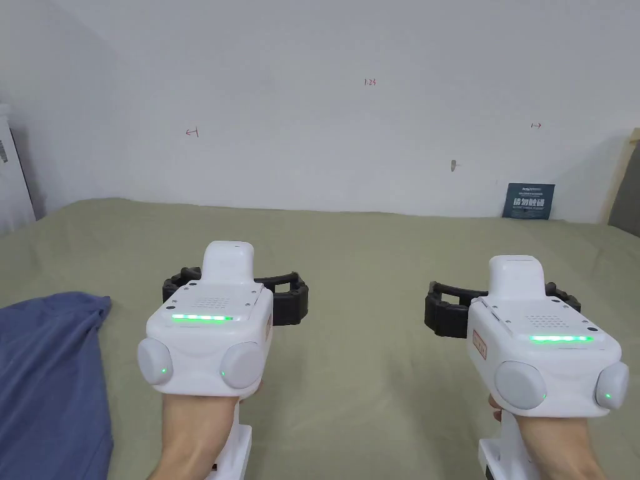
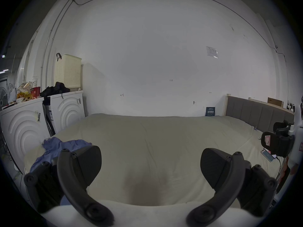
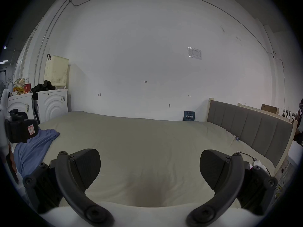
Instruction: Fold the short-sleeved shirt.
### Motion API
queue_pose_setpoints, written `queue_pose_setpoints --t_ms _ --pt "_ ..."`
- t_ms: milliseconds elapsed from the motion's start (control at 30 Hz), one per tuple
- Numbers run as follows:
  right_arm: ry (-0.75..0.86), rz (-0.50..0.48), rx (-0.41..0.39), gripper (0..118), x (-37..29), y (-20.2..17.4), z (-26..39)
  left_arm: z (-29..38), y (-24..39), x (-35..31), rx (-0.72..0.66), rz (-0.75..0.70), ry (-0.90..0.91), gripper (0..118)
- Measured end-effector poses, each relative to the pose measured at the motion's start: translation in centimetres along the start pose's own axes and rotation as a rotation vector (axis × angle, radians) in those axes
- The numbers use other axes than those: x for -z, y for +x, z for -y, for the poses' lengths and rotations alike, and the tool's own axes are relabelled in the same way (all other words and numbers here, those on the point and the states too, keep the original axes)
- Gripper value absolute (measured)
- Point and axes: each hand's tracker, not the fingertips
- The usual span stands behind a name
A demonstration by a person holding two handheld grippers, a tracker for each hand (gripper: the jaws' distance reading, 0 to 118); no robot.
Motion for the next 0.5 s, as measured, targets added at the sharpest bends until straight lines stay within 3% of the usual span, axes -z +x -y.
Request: queue_pose_setpoints --t_ms 500 --pt "-0.001 -0.004 0.011 118 -0.08 0.00 0.16 -0.28 0.11 -0.33 -0.011 -0.001 0.013 118"
